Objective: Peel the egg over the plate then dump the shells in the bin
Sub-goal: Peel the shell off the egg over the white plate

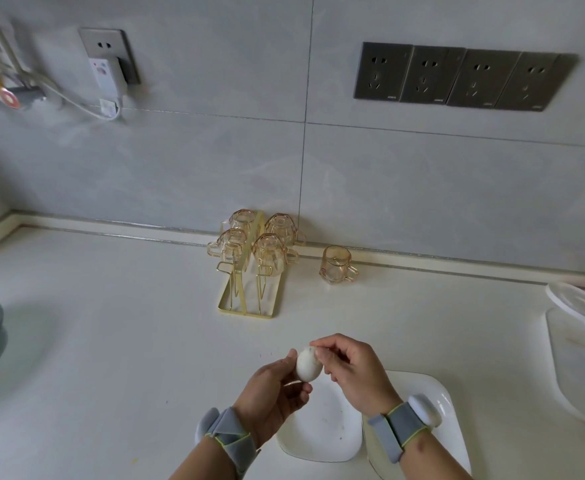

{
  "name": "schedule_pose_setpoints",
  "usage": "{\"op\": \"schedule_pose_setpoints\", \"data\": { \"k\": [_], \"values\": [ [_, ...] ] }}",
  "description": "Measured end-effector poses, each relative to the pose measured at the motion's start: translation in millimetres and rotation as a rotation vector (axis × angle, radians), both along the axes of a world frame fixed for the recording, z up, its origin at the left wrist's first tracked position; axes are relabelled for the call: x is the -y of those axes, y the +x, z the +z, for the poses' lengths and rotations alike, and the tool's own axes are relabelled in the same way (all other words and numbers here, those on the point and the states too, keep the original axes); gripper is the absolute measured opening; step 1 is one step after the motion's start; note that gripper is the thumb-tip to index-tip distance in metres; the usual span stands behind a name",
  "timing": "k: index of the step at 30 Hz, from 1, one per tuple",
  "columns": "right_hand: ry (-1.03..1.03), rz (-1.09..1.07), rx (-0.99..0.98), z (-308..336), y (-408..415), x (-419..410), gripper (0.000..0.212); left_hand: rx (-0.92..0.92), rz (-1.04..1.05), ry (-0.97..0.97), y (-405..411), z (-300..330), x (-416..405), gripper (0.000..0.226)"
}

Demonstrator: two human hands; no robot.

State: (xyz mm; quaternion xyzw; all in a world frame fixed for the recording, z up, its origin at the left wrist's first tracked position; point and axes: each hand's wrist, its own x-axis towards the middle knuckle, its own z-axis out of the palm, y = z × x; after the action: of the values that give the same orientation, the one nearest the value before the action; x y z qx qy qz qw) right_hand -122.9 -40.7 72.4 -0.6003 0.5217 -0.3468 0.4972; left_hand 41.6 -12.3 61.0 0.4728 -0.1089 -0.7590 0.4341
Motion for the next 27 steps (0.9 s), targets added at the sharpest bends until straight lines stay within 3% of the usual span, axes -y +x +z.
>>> {"op": "schedule_pose_setpoints", "data": {
  "k": [5, 11, 27],
  "values": [
    [0.007, -0.076, -0.002, -3.0, -2.9, 3.5, 0.01, -0.034, -0.02, -0.078, 3.2, 2.3, 0.4, 0.027],
    [0.009, 0.048, 0.033, 1.8, -6.5, 5.4, 0.028, -0.028, -0.024, -0.122, 4.9, 3.9, 0.3, 0.022],
    [0.067, -0.002, 0.008, 3.8, -7.8, 8.0, 0.006, -0.012, 0.012, -0.042, 2.4, -6.0, 2.1, 0.031]
  ]
}}
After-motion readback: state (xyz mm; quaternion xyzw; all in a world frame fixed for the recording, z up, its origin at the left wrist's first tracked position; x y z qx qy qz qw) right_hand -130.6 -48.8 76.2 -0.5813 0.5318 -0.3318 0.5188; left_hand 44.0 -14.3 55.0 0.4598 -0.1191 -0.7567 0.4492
